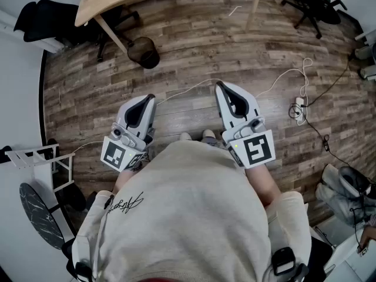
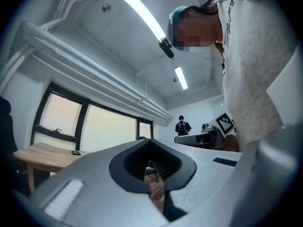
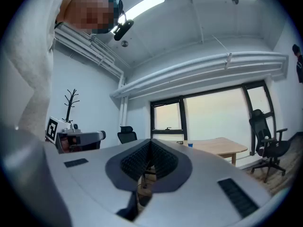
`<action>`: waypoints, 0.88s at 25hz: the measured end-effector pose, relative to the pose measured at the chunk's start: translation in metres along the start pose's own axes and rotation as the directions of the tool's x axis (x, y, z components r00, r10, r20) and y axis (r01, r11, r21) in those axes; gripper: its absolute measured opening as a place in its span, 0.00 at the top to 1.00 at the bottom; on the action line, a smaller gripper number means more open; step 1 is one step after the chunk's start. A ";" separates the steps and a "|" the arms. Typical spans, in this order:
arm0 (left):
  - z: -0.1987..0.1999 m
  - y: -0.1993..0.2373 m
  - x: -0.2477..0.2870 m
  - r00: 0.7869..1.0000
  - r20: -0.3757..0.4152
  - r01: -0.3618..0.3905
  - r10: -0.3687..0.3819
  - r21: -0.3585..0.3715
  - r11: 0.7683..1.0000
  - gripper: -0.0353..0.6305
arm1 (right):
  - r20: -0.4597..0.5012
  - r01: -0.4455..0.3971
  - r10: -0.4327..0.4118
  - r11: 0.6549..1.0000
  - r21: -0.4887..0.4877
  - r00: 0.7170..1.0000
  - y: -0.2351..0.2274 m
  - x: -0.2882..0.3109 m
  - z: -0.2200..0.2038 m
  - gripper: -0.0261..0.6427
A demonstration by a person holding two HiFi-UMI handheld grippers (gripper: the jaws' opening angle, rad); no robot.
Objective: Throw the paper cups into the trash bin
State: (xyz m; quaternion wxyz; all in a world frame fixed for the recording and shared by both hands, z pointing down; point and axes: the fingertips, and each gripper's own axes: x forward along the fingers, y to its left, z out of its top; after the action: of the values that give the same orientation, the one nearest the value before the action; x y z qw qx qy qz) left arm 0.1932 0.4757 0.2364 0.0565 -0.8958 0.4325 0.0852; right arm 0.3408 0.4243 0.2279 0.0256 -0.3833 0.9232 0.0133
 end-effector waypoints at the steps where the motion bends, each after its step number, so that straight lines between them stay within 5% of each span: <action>1: 0.000 0.003 0.000 1.000 0.003 -0.002 0.002 0.000 1.000 0.94 | 0.000 0.000 0.000 1.000 -0.002 1.000 0.000 0.002 0.000 0.95; 12: 0.000 0.032 -0.014 1.000 0.008 -0.009 0.009 0.000 1.000 0.94 | 0.002 0.007 -0.007 1.000 -0.008 1.000 0.012 0.027 -0.001 0.95; 22: 0.001 0.053 -0.038 1.000 0.021 0.021 -0.021 0.011 1.000 0.94 | 0.021 0.123 -0.123 0.992 0.021 0.992 0.017 0.023 -0.009 0.95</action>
State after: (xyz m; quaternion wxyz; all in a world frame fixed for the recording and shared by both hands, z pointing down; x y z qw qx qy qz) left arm 0.1280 0.4723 0.2412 0.0669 -0.8991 0.4228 0.0916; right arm 0.3121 0.4199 0.2355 0.0402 -0.4390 0.8976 0.0070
